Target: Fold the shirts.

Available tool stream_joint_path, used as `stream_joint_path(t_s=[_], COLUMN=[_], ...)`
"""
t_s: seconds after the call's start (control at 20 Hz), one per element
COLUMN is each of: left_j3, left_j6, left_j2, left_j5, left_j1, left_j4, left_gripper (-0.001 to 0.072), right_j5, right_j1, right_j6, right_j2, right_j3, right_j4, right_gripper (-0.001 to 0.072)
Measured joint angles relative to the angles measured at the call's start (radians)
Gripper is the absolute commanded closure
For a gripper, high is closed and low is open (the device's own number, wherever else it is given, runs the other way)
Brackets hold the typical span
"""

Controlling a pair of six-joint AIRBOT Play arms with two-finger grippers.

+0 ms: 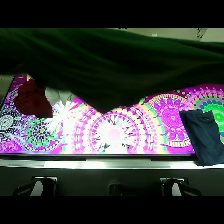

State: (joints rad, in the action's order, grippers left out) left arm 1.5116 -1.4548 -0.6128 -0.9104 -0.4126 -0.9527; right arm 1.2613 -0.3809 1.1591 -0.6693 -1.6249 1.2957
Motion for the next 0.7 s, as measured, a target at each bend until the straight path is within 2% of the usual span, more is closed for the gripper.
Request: stream_joint_path(t_s=[0.2, 0.3, 0.4, 0.5, 0.7], left_j3=[-0.101, -0.207, -0.334, -0.461, -0.649], left_j6=[0.003, 0.016, 0.027, 0.043, 0.088], left_j2=[0.014, 0.018, 0.019, 0.009, -0.090], left_j5=[-0.069, -0.092, -0.102, -0.095, 0.002], left_j1=[-0.007, -0.007, 0.007, 0.042, 0.159], left_j4=[0.000, 0.001, 0.006, 0.005, 0.008], left_gripper=[0.0674, 0.0674, 0.0674, 0.0673, 0.0674], right_j5=[0.256, 0.369, 0.421, 0.392, 0.127], right_j1=[0.000, 0.003, 0.004, 0.005, 0.005], right_j6=[-0.021, -0.042, -0.055, -0.064, -0.075], right_j2=[-0.026, -0.038, -0.038, -0.042, -0.154], right_j3=[0.020, 0.100, 0.230, 0.378, 0.593], right_j4=[0.018, 0.019, 0.023, 0.026, 0.010], right_gripper=[0.0674, 0.0674, 0.0674, 0.0674, 0.0674])
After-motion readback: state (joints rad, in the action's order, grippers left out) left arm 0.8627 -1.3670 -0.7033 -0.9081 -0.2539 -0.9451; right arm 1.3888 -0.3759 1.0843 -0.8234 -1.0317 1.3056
